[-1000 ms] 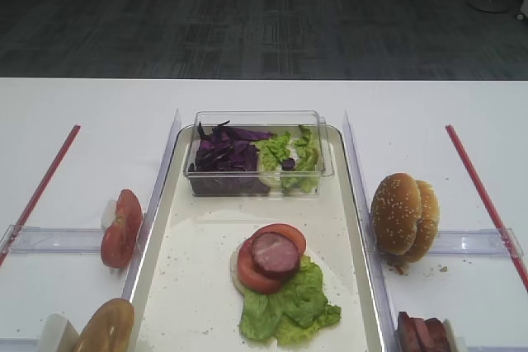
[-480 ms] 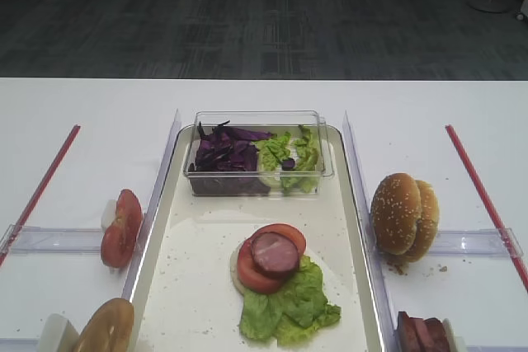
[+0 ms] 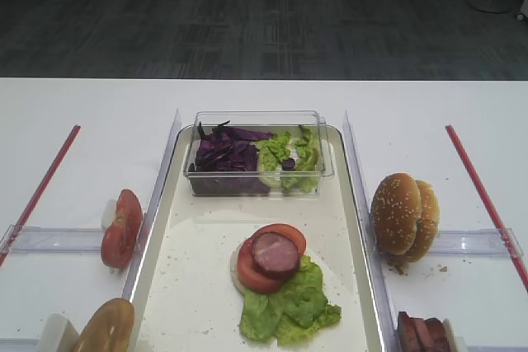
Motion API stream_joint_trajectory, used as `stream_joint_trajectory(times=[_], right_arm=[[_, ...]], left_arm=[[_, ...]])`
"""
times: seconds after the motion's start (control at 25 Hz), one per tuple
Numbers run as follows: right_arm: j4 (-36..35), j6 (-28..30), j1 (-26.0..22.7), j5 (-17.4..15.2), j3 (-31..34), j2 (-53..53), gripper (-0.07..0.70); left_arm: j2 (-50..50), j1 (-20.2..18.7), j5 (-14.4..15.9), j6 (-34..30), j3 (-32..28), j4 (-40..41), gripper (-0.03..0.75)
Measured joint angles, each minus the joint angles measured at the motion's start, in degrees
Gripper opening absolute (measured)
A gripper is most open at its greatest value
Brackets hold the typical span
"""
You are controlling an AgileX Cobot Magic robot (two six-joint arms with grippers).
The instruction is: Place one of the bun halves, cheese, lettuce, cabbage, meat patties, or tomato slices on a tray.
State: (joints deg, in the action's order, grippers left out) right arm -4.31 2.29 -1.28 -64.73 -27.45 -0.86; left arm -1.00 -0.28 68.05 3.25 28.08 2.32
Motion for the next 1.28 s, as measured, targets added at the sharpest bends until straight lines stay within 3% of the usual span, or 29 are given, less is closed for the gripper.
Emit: stream_joint_trajectory(times=[1.28], right_arm=[[0.0, -0.1, 0.1, 0.0, 0.0, 0.0, 0.687]], left_arm=[[0.0, 0.0, 0.0, 0.0, 0.0, 0.0, 0.490]])
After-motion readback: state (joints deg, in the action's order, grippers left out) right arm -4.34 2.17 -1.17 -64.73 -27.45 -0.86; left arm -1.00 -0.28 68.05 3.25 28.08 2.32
